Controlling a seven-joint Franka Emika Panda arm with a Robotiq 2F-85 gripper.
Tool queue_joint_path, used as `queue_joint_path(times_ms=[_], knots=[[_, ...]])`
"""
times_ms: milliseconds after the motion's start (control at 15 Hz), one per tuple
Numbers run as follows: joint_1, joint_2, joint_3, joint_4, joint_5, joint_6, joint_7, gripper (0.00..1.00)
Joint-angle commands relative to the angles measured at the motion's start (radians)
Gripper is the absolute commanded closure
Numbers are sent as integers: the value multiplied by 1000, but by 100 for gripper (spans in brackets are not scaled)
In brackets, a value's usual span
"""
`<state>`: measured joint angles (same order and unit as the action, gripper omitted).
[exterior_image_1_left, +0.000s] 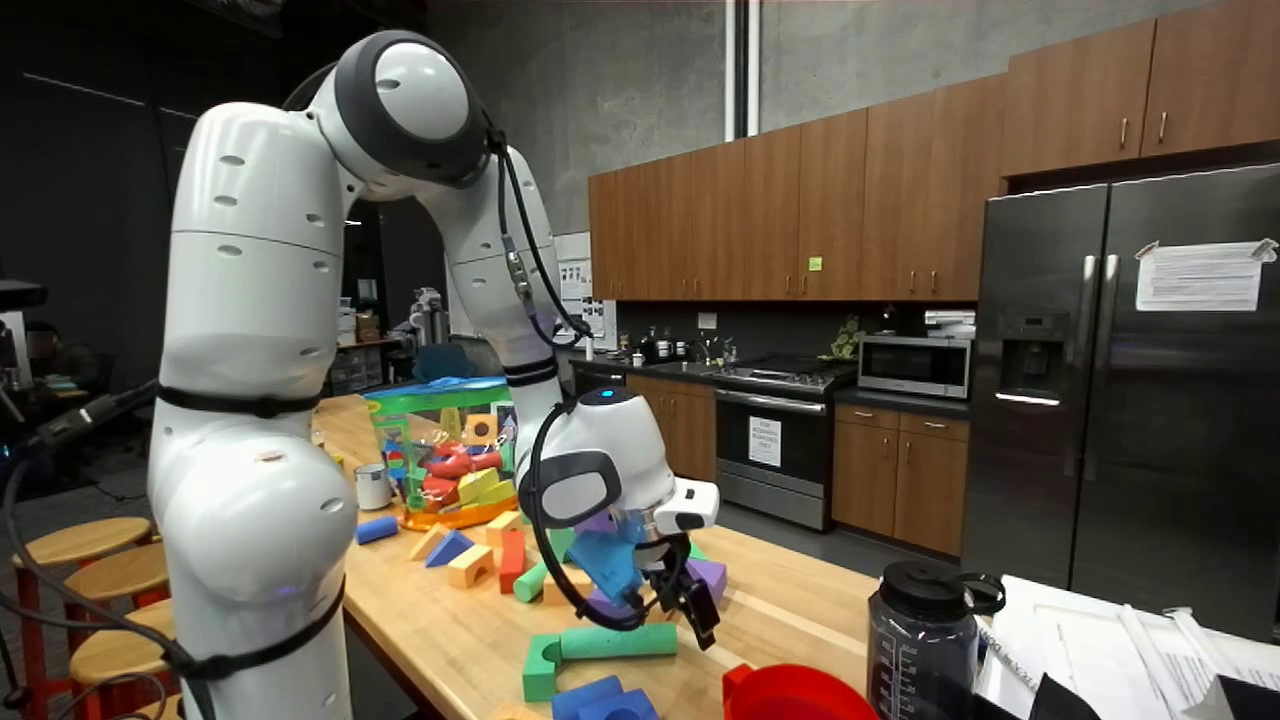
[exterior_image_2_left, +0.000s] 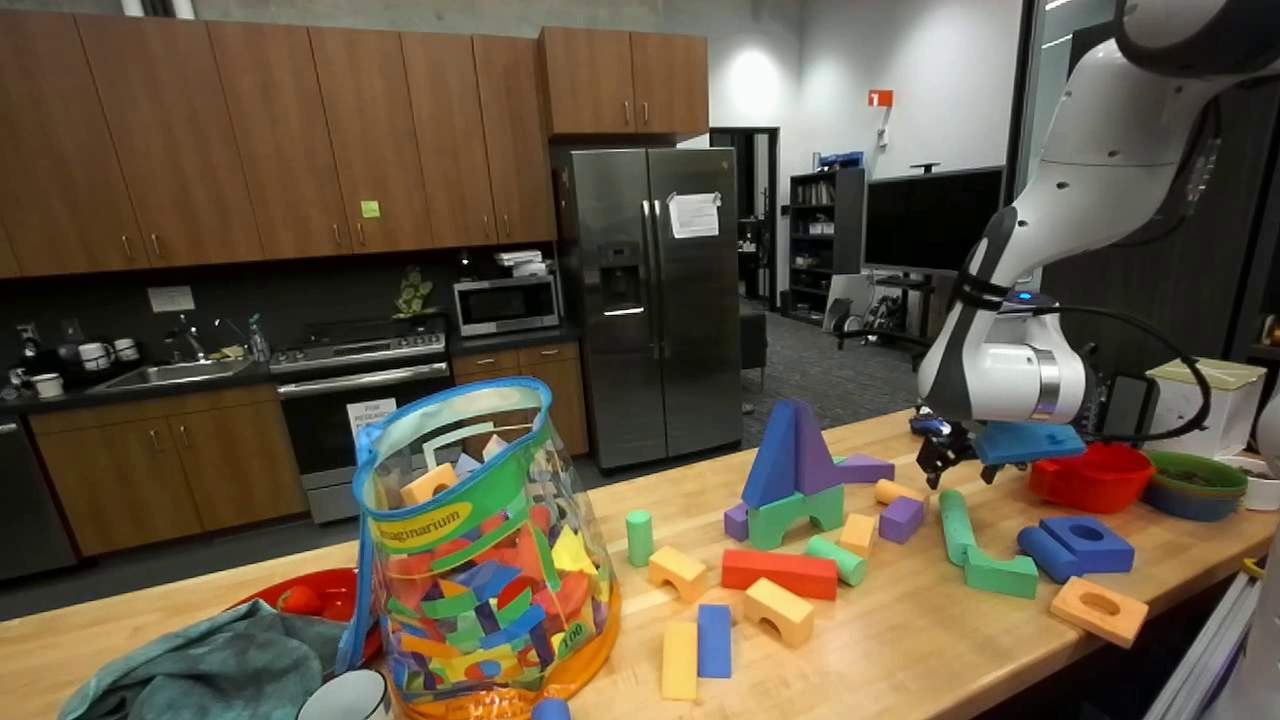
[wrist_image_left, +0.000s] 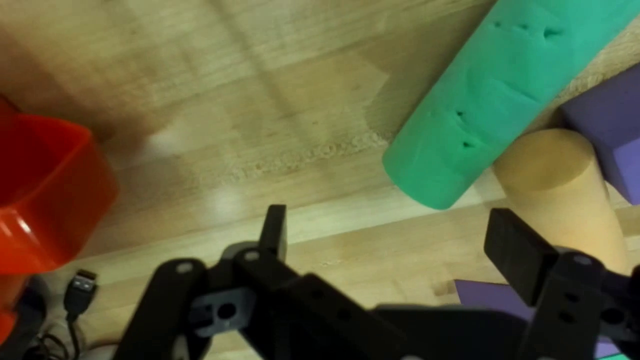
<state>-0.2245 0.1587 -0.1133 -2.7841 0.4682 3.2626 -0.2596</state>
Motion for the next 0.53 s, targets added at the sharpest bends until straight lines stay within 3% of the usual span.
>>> queue_joint_path(times_ms=[0,467], knots=[[35,17,-7,1,90,33,17,0],[108,36,-3,5,255,31,-35,0]])
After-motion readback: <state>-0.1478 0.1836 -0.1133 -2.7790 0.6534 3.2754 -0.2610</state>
